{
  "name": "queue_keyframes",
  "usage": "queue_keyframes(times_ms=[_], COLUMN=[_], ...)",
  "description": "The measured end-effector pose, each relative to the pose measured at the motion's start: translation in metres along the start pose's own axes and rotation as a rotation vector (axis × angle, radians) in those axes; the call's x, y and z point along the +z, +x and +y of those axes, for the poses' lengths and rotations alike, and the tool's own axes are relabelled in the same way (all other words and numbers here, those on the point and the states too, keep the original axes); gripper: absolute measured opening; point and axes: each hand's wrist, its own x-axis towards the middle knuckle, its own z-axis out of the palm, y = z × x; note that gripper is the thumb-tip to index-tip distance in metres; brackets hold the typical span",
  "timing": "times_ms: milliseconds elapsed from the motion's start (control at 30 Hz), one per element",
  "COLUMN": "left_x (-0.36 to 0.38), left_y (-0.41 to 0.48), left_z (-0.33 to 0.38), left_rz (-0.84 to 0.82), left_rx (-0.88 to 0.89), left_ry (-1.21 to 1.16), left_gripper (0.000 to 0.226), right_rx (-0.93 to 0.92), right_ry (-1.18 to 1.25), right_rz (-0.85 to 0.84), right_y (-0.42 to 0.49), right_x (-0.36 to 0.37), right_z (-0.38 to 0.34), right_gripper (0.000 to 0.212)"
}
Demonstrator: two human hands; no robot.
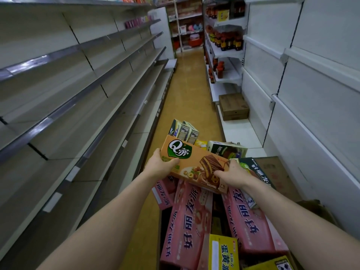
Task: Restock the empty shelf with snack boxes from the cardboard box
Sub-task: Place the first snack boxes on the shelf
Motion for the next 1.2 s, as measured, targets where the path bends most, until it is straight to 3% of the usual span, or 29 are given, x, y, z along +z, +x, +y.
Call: queue_keyframes(times_ms=[233, 567, 767, 867, 1000, 1100, 1200], left_x=[-0.003, -0.041, -0.098, -0.131, -0.168, -0.194, -0.225], left_y=[-0.012, -0.056, -0.085, -0.098, -0.117, -0.137, -0.157], left_z=[-0.004, -0.009, -0.008, -0.013, -0.026, -0.036, -0.05], left_rz=[0.012, -0.061, -0.04, -0.005, 0.076, 0.114, 0.172], left_rx=[0.04, -0.015, -0.059, -0.042, -0.026, -0.003, 0.028], left_ry=[-0.023, -0.17, -0.501, -0.655, -0.825, -0.898, -0.962], left_gripper=[0.065, 0.048, 0.065, 0.062, 0.055, 0.041, 0.047], right_rx=[0.022, -0.011, -0.107, -0.189, -0.345, -0.401, -0.466], right_ry=[0.173, 0.091, 0.11, 0.125, 0.18, 0.23, 0.303], right_rz=[0.038, 0.153, 0.13, 0.114, 0.129, 0.042, -0.056], right_y=[-0.001, -0.033, -0.059, -0.074, -0.092, -0.109, -0.127], right_x=[0.014, -0.005, -0.014, -0.009, 0.003, 0.015, 0.033], right_z=[0.009, -0.01, -0.067, -0.102, -0.149, -0.184, -0.218], right_gripper=[0.09, 0.073, 0.056, 0.055, 0.061, 0.069, 0.07])
